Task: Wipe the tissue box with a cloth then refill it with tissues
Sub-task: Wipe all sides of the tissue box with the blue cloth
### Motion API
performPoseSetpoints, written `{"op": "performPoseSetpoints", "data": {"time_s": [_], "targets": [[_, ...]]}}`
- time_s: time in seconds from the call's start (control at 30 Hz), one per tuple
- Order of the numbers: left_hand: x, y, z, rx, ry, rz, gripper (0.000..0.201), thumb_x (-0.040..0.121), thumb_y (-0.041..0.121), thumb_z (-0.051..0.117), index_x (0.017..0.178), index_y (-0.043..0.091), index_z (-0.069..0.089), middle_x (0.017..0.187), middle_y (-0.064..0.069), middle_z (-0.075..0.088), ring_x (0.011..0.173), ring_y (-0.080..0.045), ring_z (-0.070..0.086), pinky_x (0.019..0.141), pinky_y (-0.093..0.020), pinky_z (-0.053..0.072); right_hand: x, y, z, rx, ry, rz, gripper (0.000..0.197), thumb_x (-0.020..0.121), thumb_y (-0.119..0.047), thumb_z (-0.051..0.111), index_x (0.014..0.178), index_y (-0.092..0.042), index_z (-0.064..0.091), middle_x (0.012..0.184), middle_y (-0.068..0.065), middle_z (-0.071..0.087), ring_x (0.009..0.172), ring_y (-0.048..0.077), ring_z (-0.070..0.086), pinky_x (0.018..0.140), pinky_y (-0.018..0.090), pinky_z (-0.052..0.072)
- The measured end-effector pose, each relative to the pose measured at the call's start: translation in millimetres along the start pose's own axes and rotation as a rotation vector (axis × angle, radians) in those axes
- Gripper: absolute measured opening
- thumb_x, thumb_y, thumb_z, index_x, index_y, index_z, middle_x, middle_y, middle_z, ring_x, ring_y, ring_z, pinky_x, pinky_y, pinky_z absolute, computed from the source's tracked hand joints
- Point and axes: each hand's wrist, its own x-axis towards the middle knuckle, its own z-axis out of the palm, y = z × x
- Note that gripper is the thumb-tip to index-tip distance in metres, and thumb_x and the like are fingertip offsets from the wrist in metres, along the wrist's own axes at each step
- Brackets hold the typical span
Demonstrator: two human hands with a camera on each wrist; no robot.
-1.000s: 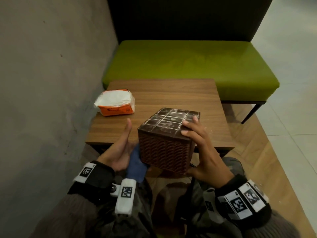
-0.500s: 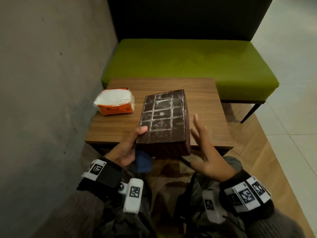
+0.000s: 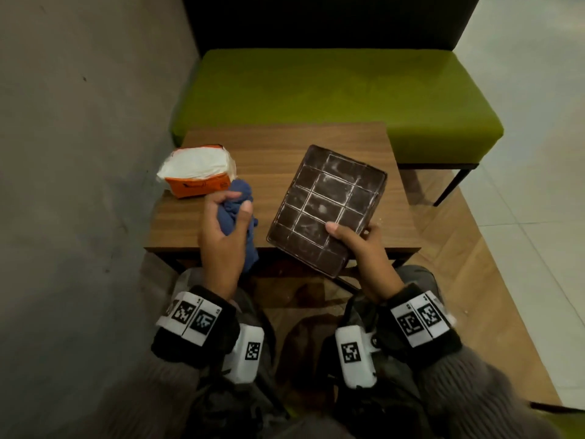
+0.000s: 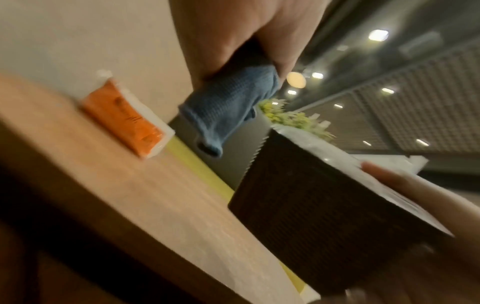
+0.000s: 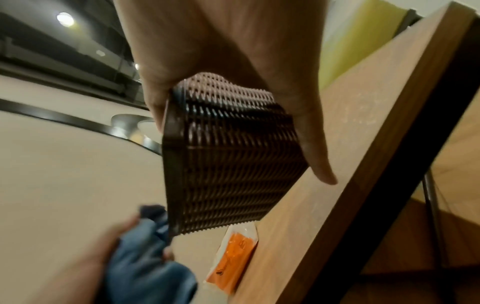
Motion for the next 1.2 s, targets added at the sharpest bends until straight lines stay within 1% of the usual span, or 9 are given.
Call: {"op": "performPoseSetpoints", "data": {"time_s": [0.1, 0.2, 0.33, 0.5, 0.63, 0.77, 0.9, 1.07, 1.2], "targets": [[-24, 17, 5, 0.301, -0.185, 0.438, 0.013, 0.090, 0.024, 0.057, 0.102, 0.017, 0.057, 0.116, -0.011, 0.048, 0.107, -0.017, 0.051, 0.092, -0.022, 0.043, 4, -2, 3, -0.040, 0.034, -0.043, 0.094, 0.056, -0.040, 0.084, 0.131, -0.011, 0.035, 0.121, 0.006, 0.061, 0.103, 0.023, 0.066, 0.087, 0.043, 0.056], [-38, 2, 6, 0.623, -0.466, 0.796, 0.028, 0.092, 0.025, 0.054, 0.120, 0.026, 0.053, 0.133, -0.009, 0.043, 0.121, -0.029, 0.046, 0.096, -0.041, 0.044, 2, -1, 5, -0.024, 0.025, -0.043, 0.098, 0.049, -0.046, 0.081, 0.129, -0.010, 0.036, 0.121, 0.011, 0.060, 0.102, 0.026, 0.066, 0.077, 0.038, 0.057], [-27, -3, 5, 0.586, -0.272, 0.464, 0.034, 0.090, 0.017, 0.055, 0.123, 0.025, 0.056, 0.122, -0.016, 0.054, 0.111, -0.031, 0.051, 0.091, -0.045, 0.047, -1, -3, 7, -0.024, 0.053, -0.112, 0.099, 0.048, -0.047, 0.081, 0.128, -0.015, 0.034, 0.122, 0.003, 0.056, 0.107, 0.024, 0.064, 0.087, 0.043, 0.056], [-47, -1, 4, 0.604, -0.449, 0.620, 0.026, 0.087, 0.017, 0.057, 0.111, 0.018, 0.065, 0.109, -0.015, 0.059, 0.098, -0.023, 0.052, 0.080, -0.034, 0.048, 1, -6, 5, 0.001, 0.092, -0.140, 0.099, 0.049, -0.045, 0.081, 0.130, -0.013, 0.034, 0.123, 0.006, 0.057, 0.108, 0.025, 0.063, 0.089, 0.049, 0.055], [-28, 5, 10, 0.572, -0.200, 0.379, 0.027, 0.088, 0.018, 0.055, 0.113, 0.019, 0.066, 0.107, -0.013, 0.055, 0.097, -0.020, 0.048, 0.080, -0.029, 0.045, 1, -3, 10, 0.001, 0.089, -0.133, 0.102, 0.050, -0.047, 0.083, 0.132, -0.015, 0.034, 0.125, 0.006, 0.058, 0.108, 0.024, 0.064, 0.088, 0.048, 0.055], [-50, 9, 14, 0.577, -0.390, 0.516, 0.026, 0.086, 0.016, 0.055, 0.109, 0.017, 0.068, 0.111, -0.012, 0.057, 0.100, -0.020, 0.050, 0.084, -0.027, 0.044, 1, -1, 11, 0.013, 0.124, -0.137, 0.102, 0.049, -0.047, 0.084, 0.131, -0.011, 0.036, 0.121, 0.008, 0.060, 0.106, 0.025, 0.065, 0.088, 0.049, 0.055], [-28, 5, 8, 0.585, -0.222, 0.350, 0.025, 0.087, 0.018, 0.054, 0.108, 0.019, 0.067, 0.107, -0.011, 0.055, 0.098, -0.014, 0.046, 0.079, -0.030, 0.048, -3, 1, 11, 0.038, 0.140, -0.110, 0.098, 0.054, -0.042, 0.083, 0.131, -0.014, 0.029, 0.122, 0.004, 0.054, 0.108, 0.023, 0.062, 0.090, 0.047, 0.055], [-54, 10, 13, 0.558, -0.380, 0.470, 0.027, 0.086, 0.018, 0.055, 0.110, 0.019, 0.066, 0.113, -0.009, 0.056, 0.100, -0.018, 0.050, 0.084, -0.025, 0.043, -3, -6, 14, 0.055, 0.189, -0.113, 0.102, 0.048, -0.046, 0.083, 0.129, -0.013, 0.030, 0.117, 0.003, 0.055, 0.105, 0.022, 0.063, 0.089, 0.048, 0.055], [-36, 10, 16, 0.528, -0.203, 0.328, 0.024, 0.087, 0.019, 0.054, 0.107, 0.020, 0.068, 0.111, -0.009, 0.055, 0.101, -0.020, 0.050, 0.083, -0.023, 0.042, -5, -6, 16, 0.044, 0.198, -0.110, 0.101, 0.052, -0.048, 0.081, 0.131, -0.015, 0.027, 0.120, -0.001, 0.051, 0.109, 0.020, 0.060, 0.092, 0.046, 0.053]]}}
